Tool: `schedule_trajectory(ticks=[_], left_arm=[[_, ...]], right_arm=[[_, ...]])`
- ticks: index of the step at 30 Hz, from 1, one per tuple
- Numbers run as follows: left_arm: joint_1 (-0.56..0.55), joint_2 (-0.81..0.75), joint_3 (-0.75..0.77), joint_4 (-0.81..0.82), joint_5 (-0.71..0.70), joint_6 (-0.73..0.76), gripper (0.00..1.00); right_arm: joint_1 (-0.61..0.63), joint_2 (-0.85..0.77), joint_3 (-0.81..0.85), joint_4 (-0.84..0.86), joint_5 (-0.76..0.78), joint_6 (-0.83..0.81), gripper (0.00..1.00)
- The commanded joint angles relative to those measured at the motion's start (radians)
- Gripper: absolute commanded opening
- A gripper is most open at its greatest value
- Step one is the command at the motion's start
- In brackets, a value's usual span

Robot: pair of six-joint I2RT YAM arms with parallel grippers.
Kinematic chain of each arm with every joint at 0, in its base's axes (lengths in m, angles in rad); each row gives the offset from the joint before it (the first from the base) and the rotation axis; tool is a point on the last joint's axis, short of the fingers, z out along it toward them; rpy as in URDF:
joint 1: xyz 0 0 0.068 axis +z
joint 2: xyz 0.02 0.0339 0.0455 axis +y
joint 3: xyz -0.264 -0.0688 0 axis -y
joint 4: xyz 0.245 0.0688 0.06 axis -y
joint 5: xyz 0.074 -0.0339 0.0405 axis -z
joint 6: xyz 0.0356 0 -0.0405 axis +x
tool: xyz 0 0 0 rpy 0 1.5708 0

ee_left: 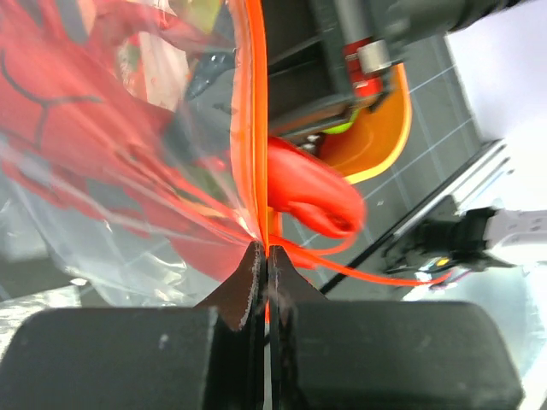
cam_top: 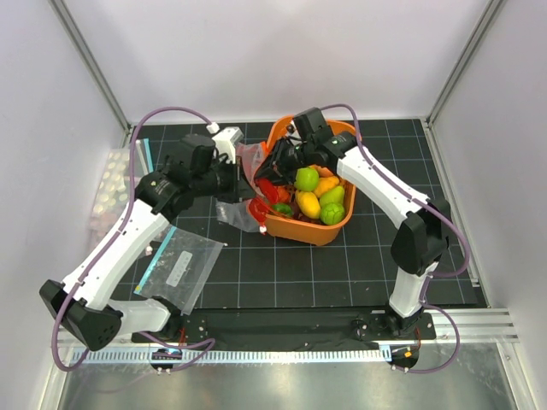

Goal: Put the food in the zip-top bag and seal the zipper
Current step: Place the fake lobster in the zipper food storage bag.

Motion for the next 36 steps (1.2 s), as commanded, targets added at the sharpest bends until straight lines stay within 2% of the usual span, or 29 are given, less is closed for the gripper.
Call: schedule_trajectory(ticks=[1,7,12,16,21,25,26,28,30,31,32,36], left_arm=[[-0.004,0.013,0.043,0.066,0.079,-0.104,0.00],[-0.004,0.055,0.103,0.100,0.155,-0.223,0.00],[-0.004,0.063,0.095,0.112,0.166,-0.262,0.00],[-0.004,0.083,0.085,0.156,0.175,-0.339,0.00],[-0.003,0.117,0.149,0.123,0.158,-0.332,0.00],[-0.001,0.140,0.206,0.101,0.158,-0.339,0.00],[0.000,0.147,0.215,0.088,0.158,-0.347,0.00],[0.012,0.148,0.221,0.078,0.155,-0.353,0.00],[0.025,0.135,0.197,0.071,0.154,-0.355,0.00],[0.029,0.129,0.181,0.068,0.151,-0.353,0.00],[0.045,0.117,0.166,0.063,0.146,-0.352,0.00],[0.088,0.082,0.091,0.037,0.123,-0.312,0.00]], right_arm=[[-0.003,-0.064,-0.027,0.138,0.114,0.036,0.01],[0.009,-0.087,-0.129,0.254,0.137,0.030,0.01],[0.012,-0.104,-0.138,0.239,0.191,-0.001,0.01],[0.041,-0.116,-0.173,0.304,0.231,0.001,0.01],[0.099,-0.067,-0.110,0.245,0.232,-0.058,0.01],[0.112,-0.047,-0.130,0.258,0.222,-0.070,0.02],[0.110,-0.045,-0.130,0.255,0.220,-0.082,0.09],[0.112,-0.048,-0.133,0.252,0.225,-0.087,0.15],[0.110,-0.053,-0.129,0.250,0.222,-0.091,0.30],[0.110,-0.055,-0.124,0.247,0.217,-0.094,0.39],[0.110,-0.053,-0.118,0.230,0.217,-0.098,0.52],[0.109,-0.062,-0.060,0.146,0.232,-0.136,0.63]])
